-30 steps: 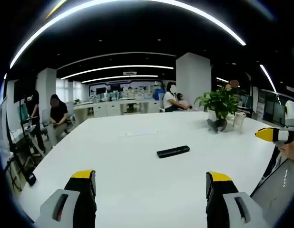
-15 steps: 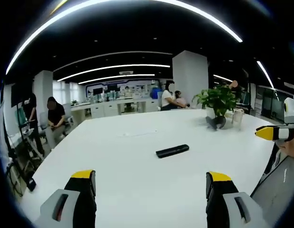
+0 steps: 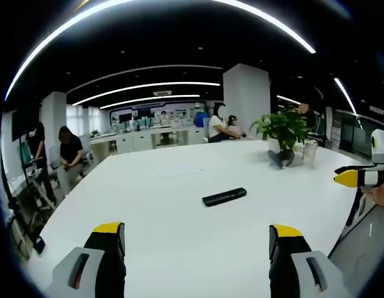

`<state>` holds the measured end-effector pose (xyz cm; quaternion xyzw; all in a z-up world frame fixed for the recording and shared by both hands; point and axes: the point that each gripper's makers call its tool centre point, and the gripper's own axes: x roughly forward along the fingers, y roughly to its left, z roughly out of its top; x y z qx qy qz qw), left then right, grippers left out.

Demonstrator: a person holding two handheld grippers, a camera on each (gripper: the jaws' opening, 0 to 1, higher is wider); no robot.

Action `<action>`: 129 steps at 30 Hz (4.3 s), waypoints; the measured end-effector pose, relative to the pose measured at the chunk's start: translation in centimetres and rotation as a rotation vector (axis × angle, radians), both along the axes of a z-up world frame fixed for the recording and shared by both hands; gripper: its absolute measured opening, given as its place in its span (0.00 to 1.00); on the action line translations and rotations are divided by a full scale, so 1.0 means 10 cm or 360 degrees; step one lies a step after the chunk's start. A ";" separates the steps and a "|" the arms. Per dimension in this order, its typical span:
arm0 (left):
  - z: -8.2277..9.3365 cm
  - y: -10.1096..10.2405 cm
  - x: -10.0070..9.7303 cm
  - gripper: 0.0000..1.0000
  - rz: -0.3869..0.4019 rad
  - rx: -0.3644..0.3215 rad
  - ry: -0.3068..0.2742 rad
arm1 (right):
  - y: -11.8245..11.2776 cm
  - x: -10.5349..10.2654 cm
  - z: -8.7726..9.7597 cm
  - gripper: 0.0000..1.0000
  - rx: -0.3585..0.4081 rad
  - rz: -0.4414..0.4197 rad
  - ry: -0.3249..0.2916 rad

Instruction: Press the specified remote control buttons in sequence, fully releasing each button before pressing the next.

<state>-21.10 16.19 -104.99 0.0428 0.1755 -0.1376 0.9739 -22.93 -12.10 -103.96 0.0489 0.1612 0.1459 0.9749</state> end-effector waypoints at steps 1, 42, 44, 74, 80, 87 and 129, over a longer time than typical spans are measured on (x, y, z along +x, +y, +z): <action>0.01 -0.01 0.02 0.99 -0.0014 0.0007 -0.0001 | 0.00 0.00 -0.01 0.87 -0.0003 0.0002 0.0006; -0.30 -0.74 1.20 0.87 -0.0651 0.0204 0.0278 | 0.20 0.01 -0.37 0.26 0.0125 0.0142 0.0421; -0.33 -0.75 1.27 0.87 -0.0657 0.0211 0.0283 | 0.22 0.01 -0.38 0.23 0.0118 0.0155 0.0440; -1.04 -1.02 2.00 0.70 -0.1023 0.0558 0.0458 | 0.24 0.05 -0.73 0.00 0.0166 0.0192 0.0698; -1.13 -1.03 2.07 0.66 -0.1102 0.0647 0.0493 | 0.25 0.06 -0.76 0.00 0.0136 0.0219 0.0709; -1.20 -1.06 2.15 0.54 -0.1230 0.0758 0.0546 | 0.28 0.07 -0.79 0.00 0.0151 0.0227 0.0736; -1.41 -1.01 1.97 0.22 -0.1697 0.1001 0.0906 | 0.37 0.01 -0.51 0.00 0.0232 0.0239 0.0678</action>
